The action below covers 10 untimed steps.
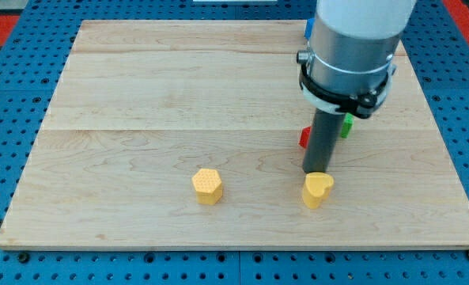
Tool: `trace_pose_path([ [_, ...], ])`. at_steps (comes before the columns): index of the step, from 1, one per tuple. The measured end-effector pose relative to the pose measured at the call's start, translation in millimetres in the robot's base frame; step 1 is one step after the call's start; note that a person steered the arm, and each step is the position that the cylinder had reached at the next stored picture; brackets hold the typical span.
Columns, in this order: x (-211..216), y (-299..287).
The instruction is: Push the heart into the hexagon
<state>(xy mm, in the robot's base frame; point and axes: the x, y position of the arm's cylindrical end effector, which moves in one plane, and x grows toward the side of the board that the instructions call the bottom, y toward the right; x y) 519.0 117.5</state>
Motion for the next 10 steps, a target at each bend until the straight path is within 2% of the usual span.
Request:
trace_pose_path([
  [1, 1, 66],
  [2, 35, 76],
  [4, 38, -58],
  [5, 33, -96],
  [6, 28, -9],
  [7, -11, -7],
  [9, 6, -121],
  [10, 6, -137],
])
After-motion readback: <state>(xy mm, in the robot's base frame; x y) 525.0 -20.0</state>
